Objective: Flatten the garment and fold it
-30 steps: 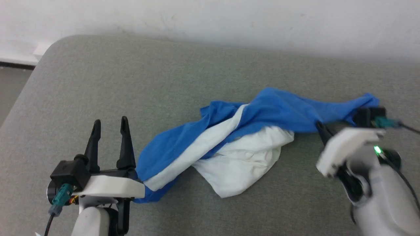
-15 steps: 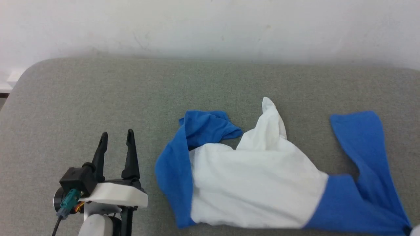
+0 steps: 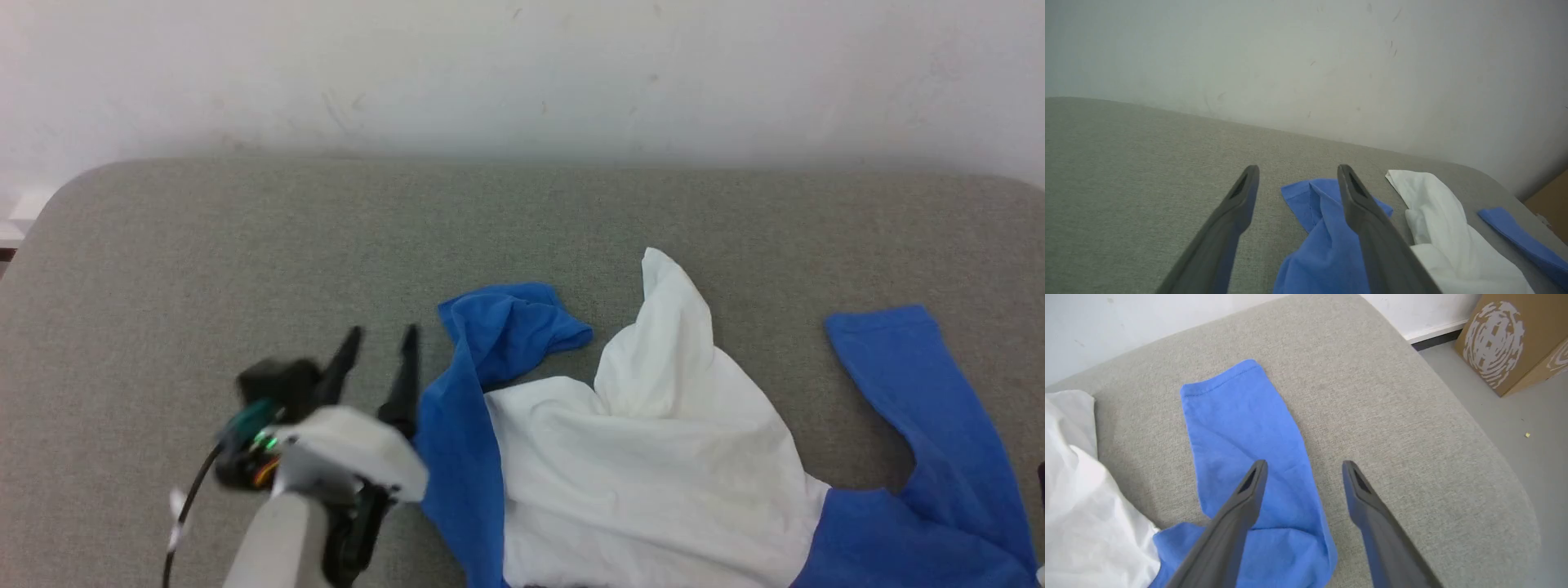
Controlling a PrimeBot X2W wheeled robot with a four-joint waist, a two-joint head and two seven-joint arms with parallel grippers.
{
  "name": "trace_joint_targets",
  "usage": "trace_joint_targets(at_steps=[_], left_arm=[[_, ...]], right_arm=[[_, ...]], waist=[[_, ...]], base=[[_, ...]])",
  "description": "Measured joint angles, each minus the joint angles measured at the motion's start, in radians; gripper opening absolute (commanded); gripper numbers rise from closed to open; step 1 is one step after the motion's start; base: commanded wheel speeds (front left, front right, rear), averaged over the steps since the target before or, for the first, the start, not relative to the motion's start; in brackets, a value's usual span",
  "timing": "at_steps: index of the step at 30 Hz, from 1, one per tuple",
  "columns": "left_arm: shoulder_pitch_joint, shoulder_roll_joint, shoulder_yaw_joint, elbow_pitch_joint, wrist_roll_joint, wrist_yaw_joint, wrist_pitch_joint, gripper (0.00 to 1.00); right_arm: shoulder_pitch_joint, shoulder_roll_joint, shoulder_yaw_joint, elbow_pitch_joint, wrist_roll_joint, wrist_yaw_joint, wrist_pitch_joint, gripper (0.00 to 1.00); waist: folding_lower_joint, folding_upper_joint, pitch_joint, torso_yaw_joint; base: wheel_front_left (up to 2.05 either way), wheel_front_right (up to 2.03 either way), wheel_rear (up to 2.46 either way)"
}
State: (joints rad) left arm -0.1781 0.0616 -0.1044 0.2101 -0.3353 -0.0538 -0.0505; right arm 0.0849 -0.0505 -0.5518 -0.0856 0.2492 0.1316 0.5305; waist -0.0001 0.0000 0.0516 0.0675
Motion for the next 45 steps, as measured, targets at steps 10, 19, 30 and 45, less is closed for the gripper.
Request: trace_joint_targets(at_steps=[10,19,30,45], left_arm=[[-0.274,-0.001,-0.132,0.244,-0.002,0.055,0.501,1.0],[-0.348,0.007,-0.073,0.368,-0.078,0.064,0.537,0.0],[-0.209,0.0,0.243,0.081,-0.343,0.126,0.232,0.0],[0.16,-0.007,0.297,-0.033,-0.402,0.306,0.331,1.0]], right_arm=[[-0.063,-0.001,0.014,0.007,-0.021,0.0,-0.067,1.0],[-0.085,-0.001,0.067,0.039,-0.018,0.0,-0.118,1.0],[-0.084,-0.001,0.136,0.087,-0.01,0.0,-0.147,1.0],[-0.085,-0.001,0.223,0.138,-0.002,0.0,-0.165,1.0]], waist=[[0.0001,0.0,0.02,-0.03],[0.0002,0.0,0.065,-0.066],[0.0,0.0,0.039,0.018],[0.0,0.0,-0.005,0.136]], base=[[0.0,0.0,0.0],[0.0,0.0,0.0],[0.0,0.0,0.0],[0.0,0.0,0.0]])
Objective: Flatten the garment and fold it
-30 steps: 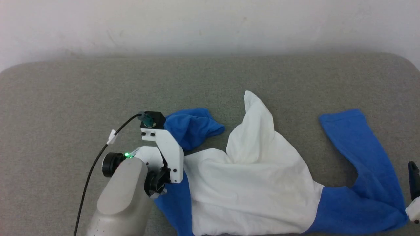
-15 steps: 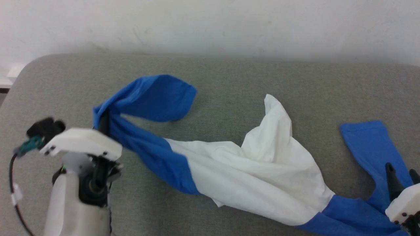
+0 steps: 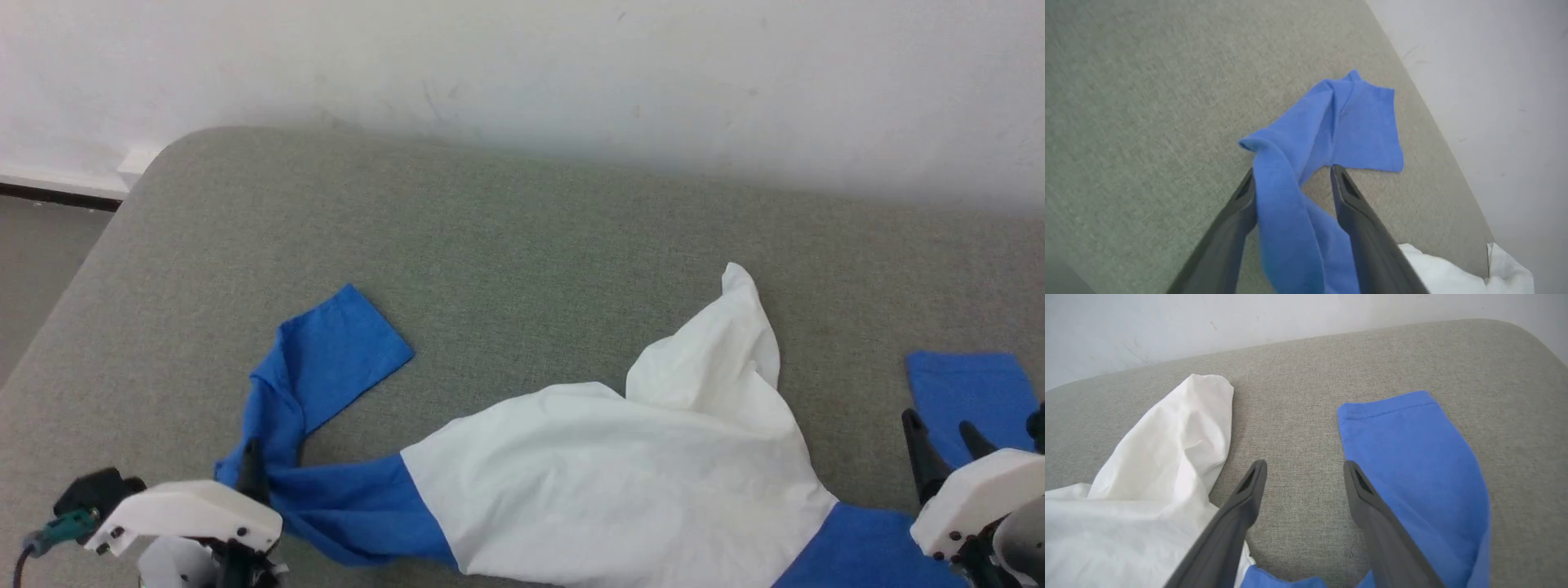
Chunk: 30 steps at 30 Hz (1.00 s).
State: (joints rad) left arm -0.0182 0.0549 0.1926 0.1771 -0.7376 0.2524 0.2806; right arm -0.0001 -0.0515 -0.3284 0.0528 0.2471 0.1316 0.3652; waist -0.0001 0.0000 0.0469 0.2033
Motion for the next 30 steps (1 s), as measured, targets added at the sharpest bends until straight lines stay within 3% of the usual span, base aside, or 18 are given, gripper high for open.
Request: trace_joint_targets(at_steps=[3,10,14,20,30], left_arm=[[-0.008,0.015,-0.014,-0.075,0.04,-0.025,-0.084,1.0],[-0.067,0.175,-0.136,-0.2,0.35,-0.154,-0.433,1.0],[-0.067,0.161,-0.197,-0.182,0.43,-0.161,-0.509,1.0],[-0.068,0.104,-0.237,-0.126,0.44,-0.178,-0.531,1.0],[-0.112,0.058,-0.255,-0.078,0.445,-0.224,-0.537,1.0]], right_arm=[[-0.007,0.001,0.022,0.002,0.0,0.0,-0.006,1.0],[-0.102,-0.002,0.118,-0.002,-0.033,0.0,0.033,1.0],[-0.211,0.0,0.244,0.037,-0.093,0.0,0.15,1.0],[-0.381,0.0,0.416,0.194,-0.173,0.0,0.314,1.0],[-0.511,-0.008,0.535,0.463,-0.239,0.0,0.448,1.0]], waist=[[0.0,0.0,-0.007,0.006],[0.0,0.0,-0.001,0.002],[0.0,0.0,0.018,-0.004],[0.0002,0.0,0.06,0.003],[0.0001,0.0,0.124,0.065]], base=[[0.0,0.0,0.0],[0.0,0.0,0.0],[0.0,0.0,0.0],[0.0,0.0,0.0],[0.0,0.0,0.0]])
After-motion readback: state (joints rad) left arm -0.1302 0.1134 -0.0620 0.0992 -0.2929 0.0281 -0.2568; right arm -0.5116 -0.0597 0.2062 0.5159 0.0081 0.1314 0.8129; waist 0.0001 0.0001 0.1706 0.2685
